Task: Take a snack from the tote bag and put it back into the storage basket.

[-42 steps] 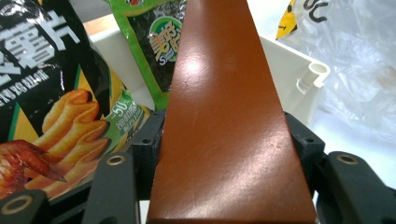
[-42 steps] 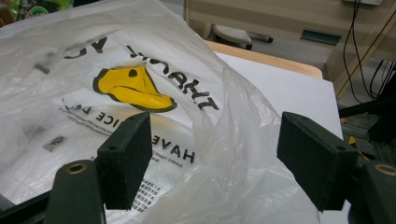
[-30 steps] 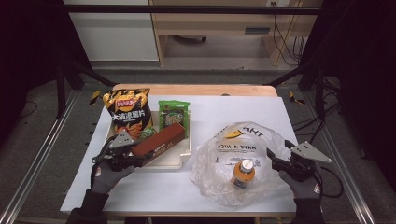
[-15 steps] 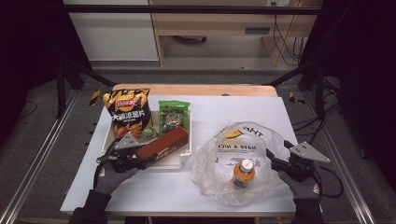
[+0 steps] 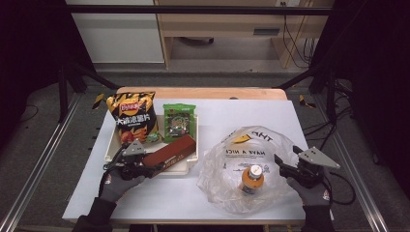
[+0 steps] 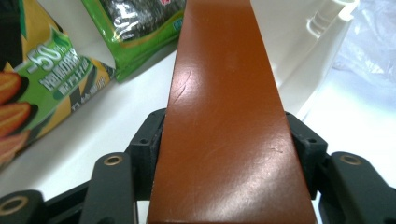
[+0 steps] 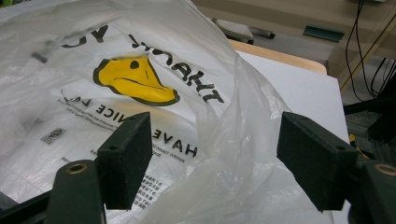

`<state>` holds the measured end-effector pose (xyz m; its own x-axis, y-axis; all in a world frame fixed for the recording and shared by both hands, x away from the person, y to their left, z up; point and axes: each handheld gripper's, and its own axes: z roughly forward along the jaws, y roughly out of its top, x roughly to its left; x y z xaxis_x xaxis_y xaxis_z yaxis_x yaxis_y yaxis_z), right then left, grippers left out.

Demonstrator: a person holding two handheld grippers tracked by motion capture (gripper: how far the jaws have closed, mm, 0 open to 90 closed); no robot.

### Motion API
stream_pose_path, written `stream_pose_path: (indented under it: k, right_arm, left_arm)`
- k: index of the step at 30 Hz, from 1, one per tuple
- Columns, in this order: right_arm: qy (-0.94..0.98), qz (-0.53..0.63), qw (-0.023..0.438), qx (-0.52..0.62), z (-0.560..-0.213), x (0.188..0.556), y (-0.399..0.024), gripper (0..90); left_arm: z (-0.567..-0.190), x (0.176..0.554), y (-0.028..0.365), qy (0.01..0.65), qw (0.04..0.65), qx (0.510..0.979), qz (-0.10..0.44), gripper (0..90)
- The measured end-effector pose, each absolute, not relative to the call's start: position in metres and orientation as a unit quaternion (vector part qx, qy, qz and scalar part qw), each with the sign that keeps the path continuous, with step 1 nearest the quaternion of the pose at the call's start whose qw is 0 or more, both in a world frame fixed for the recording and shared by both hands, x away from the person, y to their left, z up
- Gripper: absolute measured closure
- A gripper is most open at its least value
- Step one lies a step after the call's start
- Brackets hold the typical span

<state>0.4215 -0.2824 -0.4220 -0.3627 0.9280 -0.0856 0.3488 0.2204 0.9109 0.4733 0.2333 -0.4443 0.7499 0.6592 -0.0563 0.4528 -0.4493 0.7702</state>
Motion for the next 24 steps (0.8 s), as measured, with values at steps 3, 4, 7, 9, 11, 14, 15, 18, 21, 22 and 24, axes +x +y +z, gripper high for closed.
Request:
stream_pose_path:
  k: [3, 4, 7, 9, 11, 14, 15, 18, 21, 22, 24]
  right_arm:
    - [0.703, 0.431, 0.338, 0.453, -0.421, 0.421, -0.282, 27.1]
    - [0.703, 0.432, 0.338, 0.453, -0.421, 0.421, -0.282, 27.0]
    - [0.703, 0.432, 0.338, 0.453, -0.421, 0.420, -0.282, 27.0]
    - [0.702, 0.433, 0.338, 0.453, -0.420, 0.420, -0.283, 27.0]
    - [0.702, 0.433, 0.338, 0.453, -0.420, 0.420, -0.283, 27.1]
    - [0.701, 0.434, 0.338, 0.454, -0.420, 0.420, -0.283, 27.1]
    - [0.701, 0.434, 0.339, 0.454, -0.420, 0.419, -0.284, 27.1]
    - [0.700, 0.434, 0.340, 0.453, -0.419, 0.419, -0.284, 27.1]
    - [0.701, 0.434, 0.339, 0.454, -0.420, 0.419, -0.283, 27.1]
    - [0.702, 0.433, 0.339, 0.453, -0.420, 0.419, -0.283, 27.1]
    - [0.702, 0.433, 0.340, 0.452, -0.420, 0.419, -0.282, 27.1]
  left_arm:
    - [-0.444, 0.472, 0.233, 0.335, 0.405, 0.841, 0.129, 40.1]
    - [-0.444, 0.471, 0.232, 0.336, 0.404, 0.841, 0.131, 39.7]
    - [-0.440, 0.466, 0.233, 0.339, 0.411, 0.835, 0.136, 36.4]
    - [-0.438, 0.464, 0.234, 0.342, 0.413, 0.832, 0.140, 34.5]
    - [-0.434, 0.460, 0.237, 0.345, 0.418, 0.828, 0.144, 33.8]
    - [-0.428, 0.454, 0.240, 0.352, 0.427, 0.818, 0.157, 33.3]
    - [-0.426, 0.453, 0.241, 0.354, 0.430, 0.815, 0.161, 33.2]
    - [-0.420, 0.445, 0.243, 0.361, 0.436, 0.805, 0.180, 34.1]
    - [-0.415, 0.438, 0.242, 0.366, 0.448, 0.793, 0.191, 38.1]
    - [-0.413, 0.435, 0.243, 0.368, 0.454, 0.788, 0.194, 40.1]
    - [-0.412, 0.430, 0.243, 0.371, 0.461, 0.782, 0.195, 48.4]
